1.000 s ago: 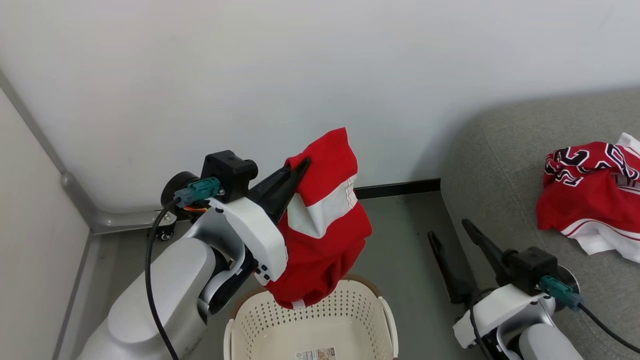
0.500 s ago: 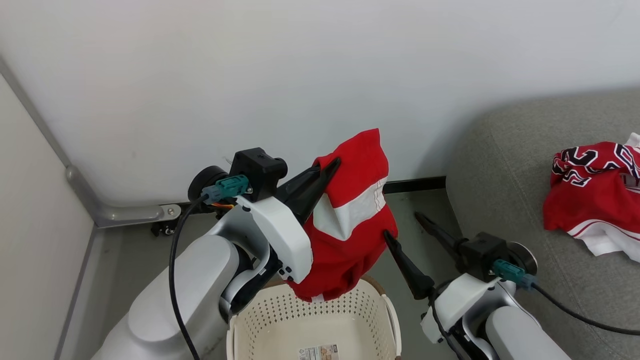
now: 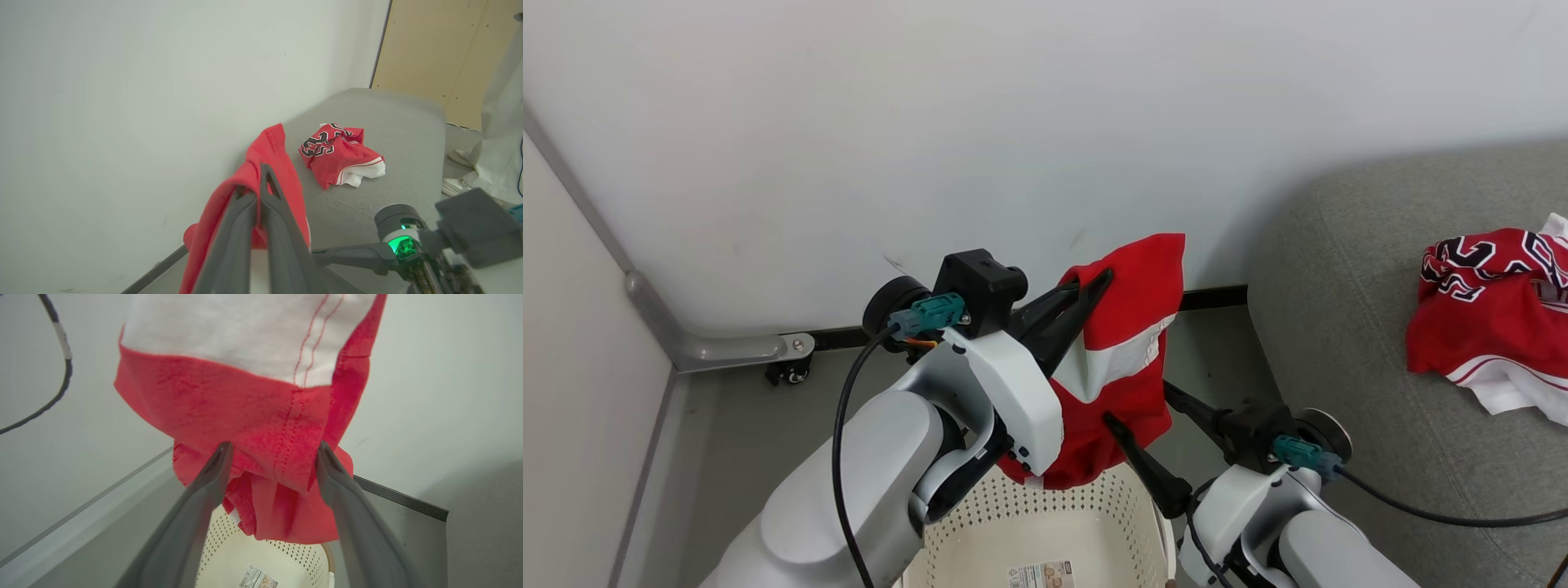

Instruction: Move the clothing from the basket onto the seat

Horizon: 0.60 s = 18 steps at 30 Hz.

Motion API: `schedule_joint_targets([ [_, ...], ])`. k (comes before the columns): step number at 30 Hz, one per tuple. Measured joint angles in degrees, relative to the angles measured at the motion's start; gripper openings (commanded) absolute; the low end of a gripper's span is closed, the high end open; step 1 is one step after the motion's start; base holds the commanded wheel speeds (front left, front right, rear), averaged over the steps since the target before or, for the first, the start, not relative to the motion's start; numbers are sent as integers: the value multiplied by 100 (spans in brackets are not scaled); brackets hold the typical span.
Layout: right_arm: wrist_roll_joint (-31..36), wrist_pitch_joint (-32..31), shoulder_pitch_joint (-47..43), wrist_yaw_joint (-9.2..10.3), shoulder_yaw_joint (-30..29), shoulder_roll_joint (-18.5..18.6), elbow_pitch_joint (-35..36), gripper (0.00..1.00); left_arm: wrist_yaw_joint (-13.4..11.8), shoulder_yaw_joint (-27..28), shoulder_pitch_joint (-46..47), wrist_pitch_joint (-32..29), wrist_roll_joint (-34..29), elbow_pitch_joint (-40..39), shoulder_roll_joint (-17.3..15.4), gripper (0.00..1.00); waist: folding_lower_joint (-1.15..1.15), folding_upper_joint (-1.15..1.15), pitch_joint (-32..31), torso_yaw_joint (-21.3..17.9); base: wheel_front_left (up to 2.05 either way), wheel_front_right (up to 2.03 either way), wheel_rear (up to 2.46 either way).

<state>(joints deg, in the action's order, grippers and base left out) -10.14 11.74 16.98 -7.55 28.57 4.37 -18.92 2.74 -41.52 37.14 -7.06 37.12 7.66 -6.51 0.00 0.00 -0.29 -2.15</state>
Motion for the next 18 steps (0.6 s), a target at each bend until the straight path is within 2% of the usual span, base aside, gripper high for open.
schedule_joint_targets([
  [11,-107,0,514,0,728,82,-310,100,2,-111,5,-2,2,-8,104,0,0,0,-8,4,0,0,0],
  [18,-291,2,717,0,1503,65,-490,100,2,-134,7,-43,10,-7,115,0,0,0,-14,29,0,0,0],
])
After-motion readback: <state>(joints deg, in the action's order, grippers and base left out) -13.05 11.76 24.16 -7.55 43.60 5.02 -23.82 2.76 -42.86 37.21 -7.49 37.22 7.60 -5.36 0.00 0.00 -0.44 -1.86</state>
